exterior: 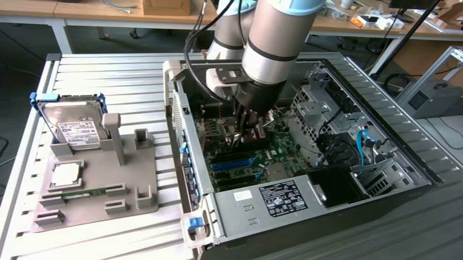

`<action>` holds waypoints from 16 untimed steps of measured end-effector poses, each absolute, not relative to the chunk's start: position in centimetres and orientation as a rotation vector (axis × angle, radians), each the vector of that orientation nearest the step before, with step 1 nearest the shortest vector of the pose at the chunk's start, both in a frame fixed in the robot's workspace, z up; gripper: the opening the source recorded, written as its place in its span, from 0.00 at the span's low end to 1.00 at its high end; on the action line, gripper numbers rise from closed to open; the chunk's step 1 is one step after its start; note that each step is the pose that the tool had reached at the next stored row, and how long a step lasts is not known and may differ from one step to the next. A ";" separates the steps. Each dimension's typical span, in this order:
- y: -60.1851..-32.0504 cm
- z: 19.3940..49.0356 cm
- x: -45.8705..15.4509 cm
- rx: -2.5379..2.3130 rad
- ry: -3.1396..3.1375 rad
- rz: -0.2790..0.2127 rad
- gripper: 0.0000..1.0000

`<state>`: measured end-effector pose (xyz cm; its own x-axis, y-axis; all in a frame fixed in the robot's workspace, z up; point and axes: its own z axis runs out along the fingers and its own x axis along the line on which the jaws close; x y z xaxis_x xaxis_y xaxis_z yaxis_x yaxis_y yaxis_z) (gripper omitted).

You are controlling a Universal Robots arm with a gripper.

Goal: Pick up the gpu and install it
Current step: 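Insert the gpu into the slot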

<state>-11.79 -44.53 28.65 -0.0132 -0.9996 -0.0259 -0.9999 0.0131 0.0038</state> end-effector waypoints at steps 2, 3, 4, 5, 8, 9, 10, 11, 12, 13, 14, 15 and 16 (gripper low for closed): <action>-44.7 28.6 -11.8 -2.192 2.228 0.033 0.27; -44.7 28.6 -11.8 -2.190 2.230 0.033 0.27; -44.8 28.6 -11.8 -2.188 2.232 0.033 0.27; -44.9 28.5 -11.8 -2.186 2.234 0.032 0.27; -45.3 28.5 -11.8 -2.178 2.242 0.031 0.27; -45.5 28.4 -11.8 -2.174 2.247 0.030 0.27; -45.6 28.4 -11.8 -2.173 2.249 0.030 0.27; -45.7 28.4 -11.8 -2.172 2.250 0.029 0.27; -45.8 28.3 -11.8 -2.172 2.251 0.029 0.27; -45.9 28.3 -11.8 -2.171 2.252 0.028 0.27; -45.9 28.3 -11.9 -2.171 2.252 0.028 0.27; -46.0 28.2 -12.0 -2.171 2.252 0.028 0.27; -46.0 28.2 -12.0 -2.171 2.252 0.027 0.27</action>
<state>-12.05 -45.97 28.19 -0.0368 -0.9991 -0.0217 -0.9993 0.0367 0.0035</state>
